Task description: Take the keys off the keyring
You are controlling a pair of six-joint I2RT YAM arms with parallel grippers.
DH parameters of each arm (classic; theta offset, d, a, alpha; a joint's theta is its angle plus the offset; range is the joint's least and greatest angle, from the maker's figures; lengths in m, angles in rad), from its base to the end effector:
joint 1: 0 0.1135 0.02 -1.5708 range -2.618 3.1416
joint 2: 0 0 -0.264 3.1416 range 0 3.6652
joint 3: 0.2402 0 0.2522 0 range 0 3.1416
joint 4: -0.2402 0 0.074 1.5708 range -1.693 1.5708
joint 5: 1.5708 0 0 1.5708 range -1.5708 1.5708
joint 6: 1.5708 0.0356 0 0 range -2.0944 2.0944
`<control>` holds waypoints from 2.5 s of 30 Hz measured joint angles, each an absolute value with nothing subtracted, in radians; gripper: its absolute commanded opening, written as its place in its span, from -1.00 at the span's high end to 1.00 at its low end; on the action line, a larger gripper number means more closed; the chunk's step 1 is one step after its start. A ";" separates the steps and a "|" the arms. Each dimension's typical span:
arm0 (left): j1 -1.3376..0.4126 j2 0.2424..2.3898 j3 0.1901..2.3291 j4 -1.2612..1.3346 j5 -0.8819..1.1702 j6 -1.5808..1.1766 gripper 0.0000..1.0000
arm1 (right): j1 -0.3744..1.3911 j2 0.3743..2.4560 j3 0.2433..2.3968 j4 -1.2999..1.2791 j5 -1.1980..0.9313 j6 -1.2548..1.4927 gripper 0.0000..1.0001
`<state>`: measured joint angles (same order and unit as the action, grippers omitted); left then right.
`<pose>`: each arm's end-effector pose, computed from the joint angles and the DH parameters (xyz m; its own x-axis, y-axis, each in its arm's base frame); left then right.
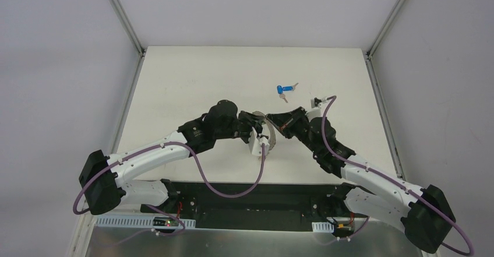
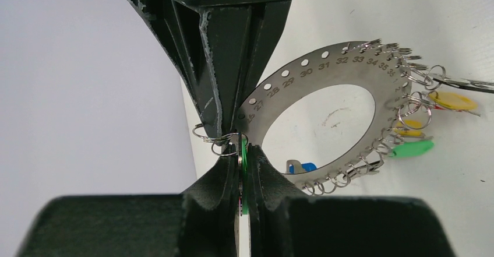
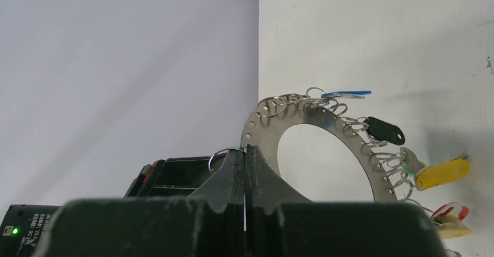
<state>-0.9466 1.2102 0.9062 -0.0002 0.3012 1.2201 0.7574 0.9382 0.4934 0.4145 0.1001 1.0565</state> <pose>0.1560 -0.2347 0.3121 0.8230 0.3920 -0.4112 0.4874 -0.1154 0.8655 0.1625 0.1487 0.2719 -0.5428 0.6790 -0.4943 -0.2814 0.4075 0.8688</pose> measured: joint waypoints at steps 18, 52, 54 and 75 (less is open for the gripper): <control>-0.989 1.215 0.912 -0.155 0.370 1.188 1.00 | 0.679 0.823 0.500 0.368 0.235 1.055 0.04; -0.894 1.164 0.929 -0.233 0.553 1.114 1.00 | 0.694 0.876 0.510 0.249 -0.583 -0.093 -0.04; -0.880 1.165 0.929 -0.230 0.542 1.114 1.00 | 0.698 0.917 0.511 0.267 -0.587 -0.119 -0.04; -0.724 1.176 0.929 -0.206 0.591 1.112 1.00 | 0.673 1.201 0.646 0.485 -0.640 -0.252 -0.08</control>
<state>-0.7242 1.1763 0.9291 -0.2062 0.5907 1.1122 0.6735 1.2015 0.6456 0.4847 -0.6395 -0.2516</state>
